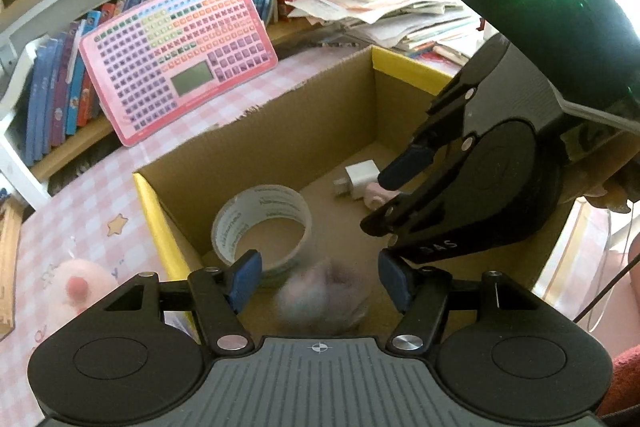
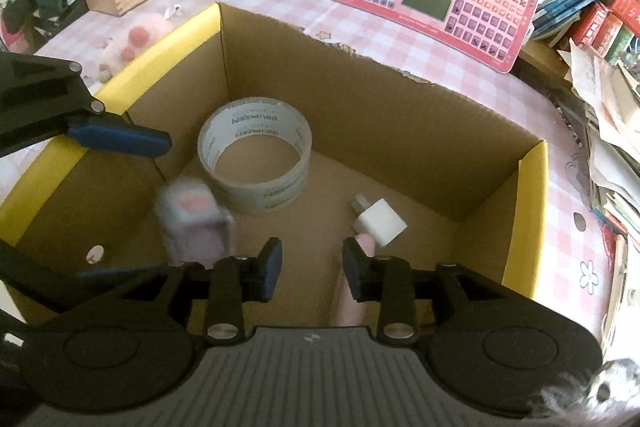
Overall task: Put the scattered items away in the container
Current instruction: 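Lower highlighter into box and open right gripper while left gripper releases truck inside, then withdraw both open grippers up out of the yellow box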
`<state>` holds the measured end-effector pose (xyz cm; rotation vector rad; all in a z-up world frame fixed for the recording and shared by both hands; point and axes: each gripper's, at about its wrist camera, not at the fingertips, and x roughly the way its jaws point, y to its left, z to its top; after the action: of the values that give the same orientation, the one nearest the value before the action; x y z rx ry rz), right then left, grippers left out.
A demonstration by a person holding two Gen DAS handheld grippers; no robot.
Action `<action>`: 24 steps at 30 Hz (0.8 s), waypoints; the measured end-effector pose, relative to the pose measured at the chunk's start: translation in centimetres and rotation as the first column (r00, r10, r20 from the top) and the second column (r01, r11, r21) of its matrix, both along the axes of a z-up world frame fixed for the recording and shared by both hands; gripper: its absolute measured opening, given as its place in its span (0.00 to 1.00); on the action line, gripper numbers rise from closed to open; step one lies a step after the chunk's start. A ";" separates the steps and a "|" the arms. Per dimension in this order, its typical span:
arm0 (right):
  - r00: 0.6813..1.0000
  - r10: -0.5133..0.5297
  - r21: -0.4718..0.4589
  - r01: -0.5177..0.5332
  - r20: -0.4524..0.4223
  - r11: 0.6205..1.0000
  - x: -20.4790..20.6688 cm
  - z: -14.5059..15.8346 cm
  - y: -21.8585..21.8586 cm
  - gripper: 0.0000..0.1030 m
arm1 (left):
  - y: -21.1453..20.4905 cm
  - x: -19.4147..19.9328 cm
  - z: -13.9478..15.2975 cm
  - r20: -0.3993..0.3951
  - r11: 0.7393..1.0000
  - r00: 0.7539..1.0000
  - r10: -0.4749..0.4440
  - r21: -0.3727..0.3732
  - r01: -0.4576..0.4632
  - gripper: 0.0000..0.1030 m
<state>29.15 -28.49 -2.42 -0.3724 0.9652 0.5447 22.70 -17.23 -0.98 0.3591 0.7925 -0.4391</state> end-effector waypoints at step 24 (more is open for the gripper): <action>0.948 -0.221 0.259 0.160 0.230 0.953 -8.1 6.9 -4.7 0.45 | 3.0 -7.2 5.6 0.166 0.980 0.977 0.136 -0.165 -0.109 0.80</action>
<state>21.07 -33.19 4.53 -0.1264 0.6676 0.4158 15.52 -14.25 4.59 0.1997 0.5994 -0.3445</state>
